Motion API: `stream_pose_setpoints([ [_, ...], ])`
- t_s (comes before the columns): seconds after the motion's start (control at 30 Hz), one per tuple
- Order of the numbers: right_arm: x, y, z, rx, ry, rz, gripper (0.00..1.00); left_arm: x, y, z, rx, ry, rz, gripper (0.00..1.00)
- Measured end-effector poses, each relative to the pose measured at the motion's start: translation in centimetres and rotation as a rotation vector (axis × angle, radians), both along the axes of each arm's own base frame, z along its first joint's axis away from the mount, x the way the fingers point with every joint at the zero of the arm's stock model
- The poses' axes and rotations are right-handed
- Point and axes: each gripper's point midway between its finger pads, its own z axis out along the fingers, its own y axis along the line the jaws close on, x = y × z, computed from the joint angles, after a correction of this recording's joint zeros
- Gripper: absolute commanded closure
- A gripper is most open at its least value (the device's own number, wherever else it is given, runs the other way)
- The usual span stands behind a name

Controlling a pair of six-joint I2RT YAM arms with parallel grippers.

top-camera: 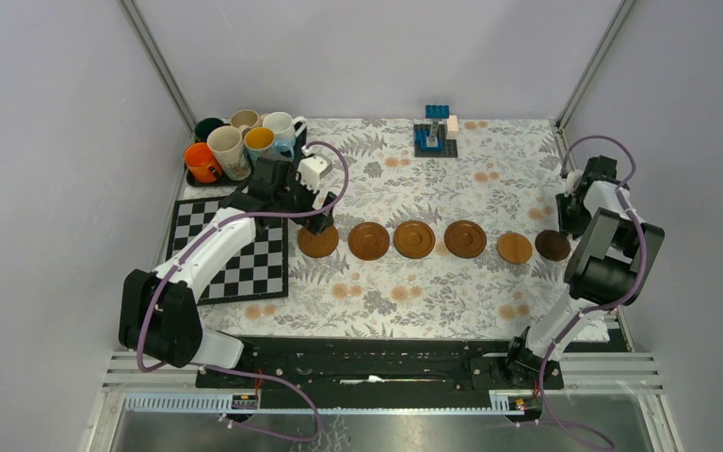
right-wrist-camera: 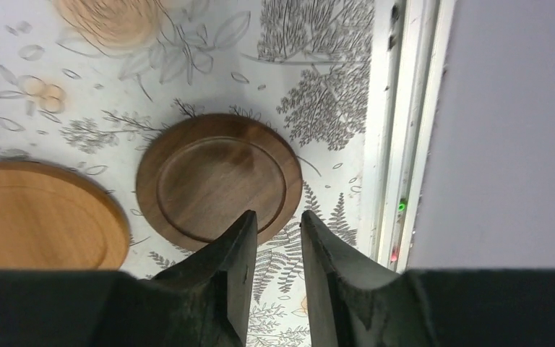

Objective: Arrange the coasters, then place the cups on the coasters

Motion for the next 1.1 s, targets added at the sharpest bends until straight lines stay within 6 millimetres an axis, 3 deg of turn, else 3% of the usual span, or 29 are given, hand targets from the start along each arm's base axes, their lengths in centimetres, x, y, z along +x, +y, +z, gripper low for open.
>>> stream_pose_setpoints([
  [0.17,1.5,1.0,2.9,0.035,-0.084,0.034,0.55,0.1,-0.1,0.1,-0.008,-0.003,0.005,0.01],
  [0.4,-0.6,5.2,4.8,0.133,-0.08,0.139,0.51,0.1,-0.2,0.2,-0.022,0.004,0.017,0.01],
  [0.57,-4.1,9.3,3.6,0.186,-0.007,0.225,0.51,0.1,-0.2,0.2,-0.024,0.006,0.02,0.01],
  [0.77,-6.8,11.8,1.1,0.216,0.088,0.275,0.55,0.1,-0.2,0.2,-0.028,0.009,0.024,0.01],
  [0.93,-7.5,12.3,-0.2,0.204,0.105,0.27,0.56,0.1,-0.2,0.2,-0.029,0.01,0.026,0.01],
  [1.1,-6.9,12.7,-1.1,0.198,0.091,0.26,0.57,0.1,-0.2,0.2,-0.035,0.017,0.038,0.01],
])
